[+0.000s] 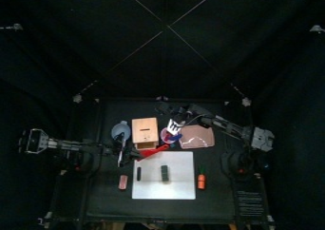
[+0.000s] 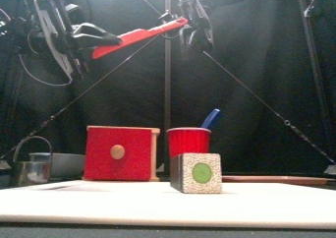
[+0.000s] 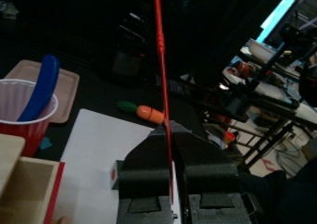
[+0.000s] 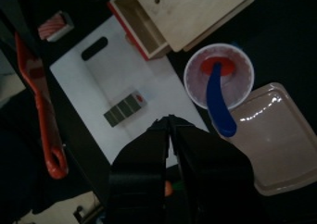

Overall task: Place sushi on board then cut the sushi with the knife then place the pieces on the plate
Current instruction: Cut the sushi into 4 pieces

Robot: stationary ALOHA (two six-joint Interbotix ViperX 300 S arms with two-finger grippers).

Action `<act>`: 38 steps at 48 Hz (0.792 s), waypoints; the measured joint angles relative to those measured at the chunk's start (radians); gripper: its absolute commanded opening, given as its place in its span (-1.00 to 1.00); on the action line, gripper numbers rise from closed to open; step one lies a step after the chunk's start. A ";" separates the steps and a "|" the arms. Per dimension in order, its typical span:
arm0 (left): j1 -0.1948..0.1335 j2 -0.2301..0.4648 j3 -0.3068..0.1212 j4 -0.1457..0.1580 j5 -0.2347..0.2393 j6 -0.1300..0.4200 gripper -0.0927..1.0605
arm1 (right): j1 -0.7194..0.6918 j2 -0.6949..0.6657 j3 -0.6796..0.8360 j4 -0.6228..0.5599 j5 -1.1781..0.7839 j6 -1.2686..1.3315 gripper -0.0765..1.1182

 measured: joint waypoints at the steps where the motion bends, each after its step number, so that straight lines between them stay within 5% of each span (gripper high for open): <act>1: 0.000 0.000 0.002 -0.012 0.002 0.000 -0.45 | 0.002 -0.003 0.011 -0.003 -0.003 0.000 -0.04; 7: 0.000 0.006 0.009 -0.112 0.026 0.000 -0.45 | 0.005 -0.031 0.074 -0.021 -0.051 -0.017 -0.05; 14: 0.000 0.006 0.009 -0.268 0.087 -0.009 -0.45 | 0.012 -0.101 0.166 -0.020 -0.117 -0.081 -0.05; 21: -0.003 0.006 -0.002 -0.396 0.146 -0.064 -0.45 | 0.025 -0.167 0.279 0.006 -0.201 -0.106 -0.05; 28: -0.008 0.008 -0.028 -0.425 0.158 -0.160 -0.45 | 0.040 -0.215 0.403 0.017 -0.310 -0.130 -0.05; 38: -0.011 0.008 -0.061 -0.385 0.144 -0.301 -0.45 | 0.061 -0.284 0.540 0.026 -0.463 -0.150 -0.05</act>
